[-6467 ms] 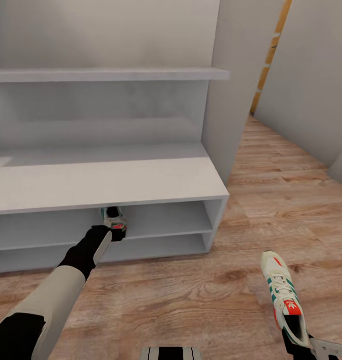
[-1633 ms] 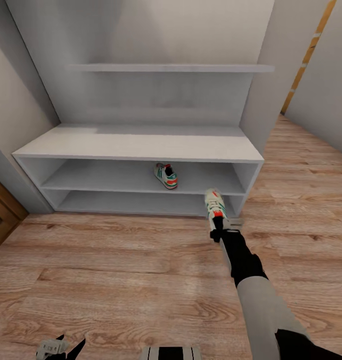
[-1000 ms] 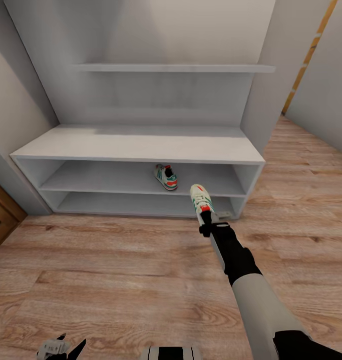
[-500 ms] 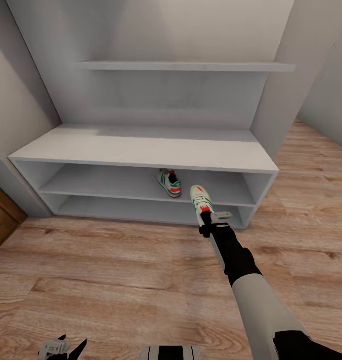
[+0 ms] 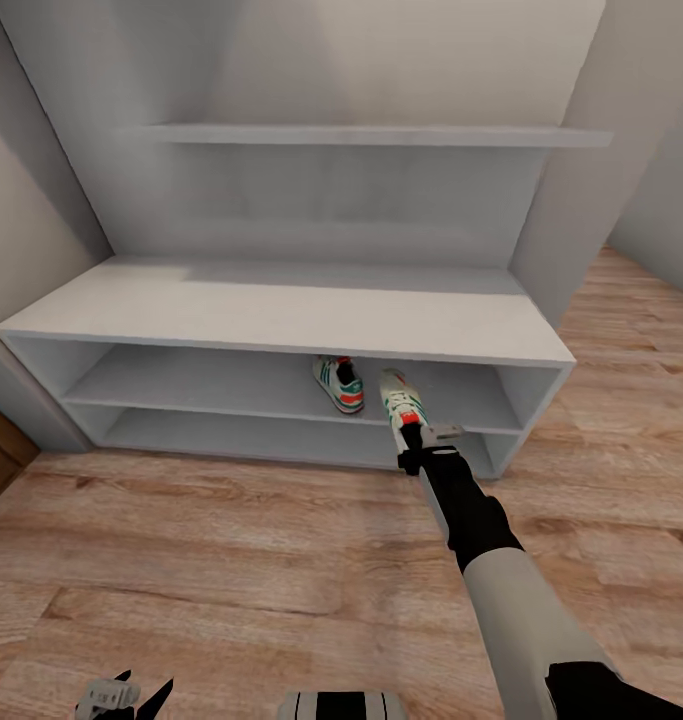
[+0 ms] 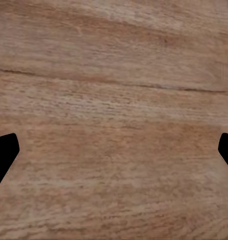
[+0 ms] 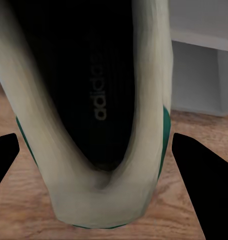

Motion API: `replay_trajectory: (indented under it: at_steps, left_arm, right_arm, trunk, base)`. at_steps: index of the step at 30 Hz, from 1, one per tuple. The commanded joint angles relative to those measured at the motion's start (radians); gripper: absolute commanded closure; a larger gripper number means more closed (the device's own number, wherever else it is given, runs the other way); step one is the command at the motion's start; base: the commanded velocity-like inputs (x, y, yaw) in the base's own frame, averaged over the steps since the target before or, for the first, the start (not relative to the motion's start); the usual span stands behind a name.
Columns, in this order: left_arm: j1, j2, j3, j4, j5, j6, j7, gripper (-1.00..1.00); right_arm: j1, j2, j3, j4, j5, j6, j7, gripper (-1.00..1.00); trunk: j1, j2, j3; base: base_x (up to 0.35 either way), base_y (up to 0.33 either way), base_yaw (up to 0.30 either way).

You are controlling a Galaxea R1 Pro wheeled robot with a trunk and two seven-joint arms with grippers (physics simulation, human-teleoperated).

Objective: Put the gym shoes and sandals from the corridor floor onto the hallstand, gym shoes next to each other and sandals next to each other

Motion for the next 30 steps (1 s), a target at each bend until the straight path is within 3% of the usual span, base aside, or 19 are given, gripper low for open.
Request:
replay_trajectory:
  at_steps: [1,12,30]
  left_arm:
    - [-0.001,0.000,0.002,0.001,0.007,0.002,-0.009,-1.00]
    - [-0.001,0.000,0.002,0.001,0.007,0.002,-0.008,-1.00]
    - [-0.001,0.000,0.002,0.001,0.007,0.002,-0.007,-1.00]
  right_arm:
    - [0.000,0.001,-0.002,-0.001,0.007,0.005,0.002,1.00]
    - [0.000,0.001,-0.002,-0.002,0.007,0.005,0.002,1.00]
    - [0.000,0.001,-0.002,-0.002,0.008,0.005,0.002,1.00]
  trunk:
    - [0.000,0.000,-0.001]
    - [0.000,0.000,-0.001]
    - [0.000,0.000,-0.001]
  base:
    - [0.100,0.000,0.000]
    - [0.205,0.033,0.000]
    - [0.110,0.004,0.000]
